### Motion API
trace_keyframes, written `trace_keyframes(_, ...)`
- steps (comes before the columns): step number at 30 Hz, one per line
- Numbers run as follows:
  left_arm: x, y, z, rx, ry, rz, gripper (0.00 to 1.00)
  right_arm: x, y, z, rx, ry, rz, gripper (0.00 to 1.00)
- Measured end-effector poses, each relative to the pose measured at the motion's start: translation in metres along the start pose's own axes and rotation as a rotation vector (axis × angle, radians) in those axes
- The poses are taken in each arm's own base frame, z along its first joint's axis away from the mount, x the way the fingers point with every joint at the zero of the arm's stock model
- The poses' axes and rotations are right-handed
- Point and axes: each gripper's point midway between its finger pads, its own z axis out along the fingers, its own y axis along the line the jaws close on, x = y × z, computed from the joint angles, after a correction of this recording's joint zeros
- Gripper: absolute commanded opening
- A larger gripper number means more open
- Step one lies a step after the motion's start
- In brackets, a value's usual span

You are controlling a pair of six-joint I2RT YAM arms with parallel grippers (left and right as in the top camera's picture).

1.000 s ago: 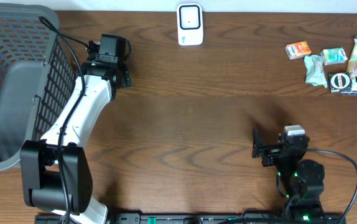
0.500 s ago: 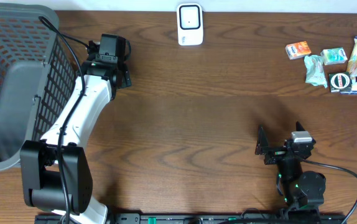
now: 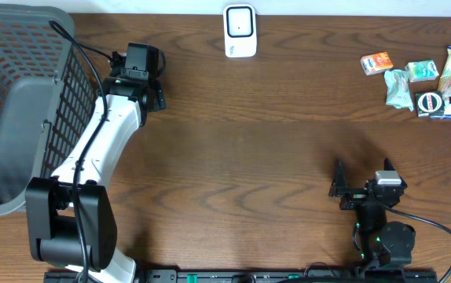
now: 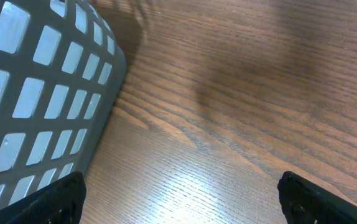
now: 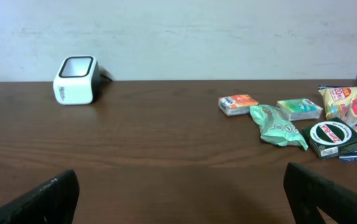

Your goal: Scan the item barcode

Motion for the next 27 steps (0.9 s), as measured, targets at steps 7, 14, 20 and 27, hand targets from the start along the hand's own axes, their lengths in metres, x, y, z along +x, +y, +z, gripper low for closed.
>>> trace_keyframes(7,0.0,0.0,0.0,0.0,0.0,0.0,0.98,0.0001,-0.0007,0.0,0.004,0.001,-0.086,0.99)
trace_keyframes(14,0.0001,0.0,0.0,0.0,0.0,0.0,0.98,0.0001,-0.0005,0.0,0.003,0.001,-0.104,0.99)
trace_keyframes(20,0.0,0.0,0.0,0.0,0.0,0.0,0.98,0.0001,-0.0005,0.0,0.003,0.0,-0.084,0.99)
trace_keyframes(27,0.0,0.0,0.0,0.0,0.0,0.0,0.98,0.0001,-0.0005,0.0,0.003,0.0,-0.031,0.99)
